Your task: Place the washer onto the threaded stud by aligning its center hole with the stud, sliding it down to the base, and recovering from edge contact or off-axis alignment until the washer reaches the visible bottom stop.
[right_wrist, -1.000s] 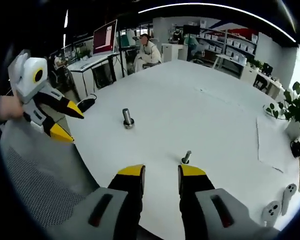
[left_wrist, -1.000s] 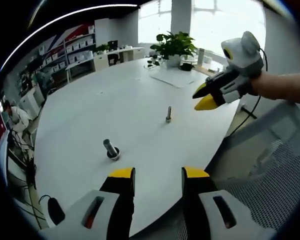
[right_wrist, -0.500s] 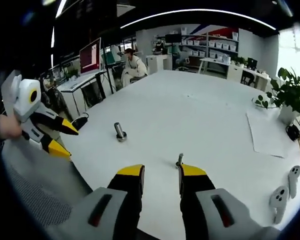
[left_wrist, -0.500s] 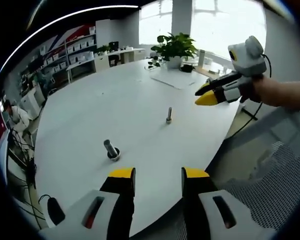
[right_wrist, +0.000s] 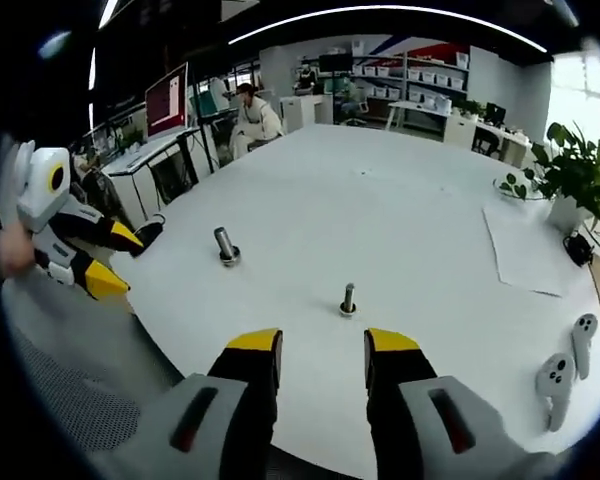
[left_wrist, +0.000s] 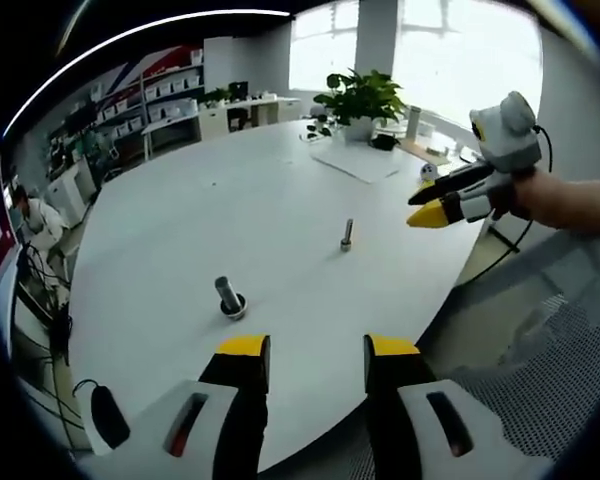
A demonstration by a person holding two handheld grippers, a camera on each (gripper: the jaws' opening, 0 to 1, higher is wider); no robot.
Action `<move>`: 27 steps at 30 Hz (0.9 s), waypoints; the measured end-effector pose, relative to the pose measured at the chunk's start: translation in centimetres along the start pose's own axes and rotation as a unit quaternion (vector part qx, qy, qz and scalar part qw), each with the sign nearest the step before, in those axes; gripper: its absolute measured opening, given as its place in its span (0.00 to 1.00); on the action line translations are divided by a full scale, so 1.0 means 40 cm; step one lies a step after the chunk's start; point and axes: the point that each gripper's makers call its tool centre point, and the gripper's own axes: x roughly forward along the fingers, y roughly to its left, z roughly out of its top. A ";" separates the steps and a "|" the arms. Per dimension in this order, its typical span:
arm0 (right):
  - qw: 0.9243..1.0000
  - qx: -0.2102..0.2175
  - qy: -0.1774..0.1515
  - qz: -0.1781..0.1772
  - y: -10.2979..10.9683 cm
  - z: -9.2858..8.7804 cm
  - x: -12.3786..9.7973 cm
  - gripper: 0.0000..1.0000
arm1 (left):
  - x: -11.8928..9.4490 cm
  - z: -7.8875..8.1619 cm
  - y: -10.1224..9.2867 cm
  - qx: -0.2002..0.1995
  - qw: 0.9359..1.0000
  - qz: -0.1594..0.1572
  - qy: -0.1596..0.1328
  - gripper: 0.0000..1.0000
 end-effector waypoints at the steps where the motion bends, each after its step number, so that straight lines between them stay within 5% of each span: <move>1: 1.000 0.006 0.002 -0.001 -0.003 -0.003 0.001 0.38 | -0.001 0.002 0.002 -0.002 1.000 0.001 -0.002 0.36; 9: 0.999 0.054 0.001 -0.006 -0.029 -0.011 0.007 0.38 | -0.007 0.013 0.011 -0.005 1.000 0.011 -0.012 0.36; 27: 0.999 0.037 0.017 -0.014 -0.034 -0.025 0.018 0.38 | -0.006 0.006 0.035 -0.023 0.999 0.022 -0.005 0.36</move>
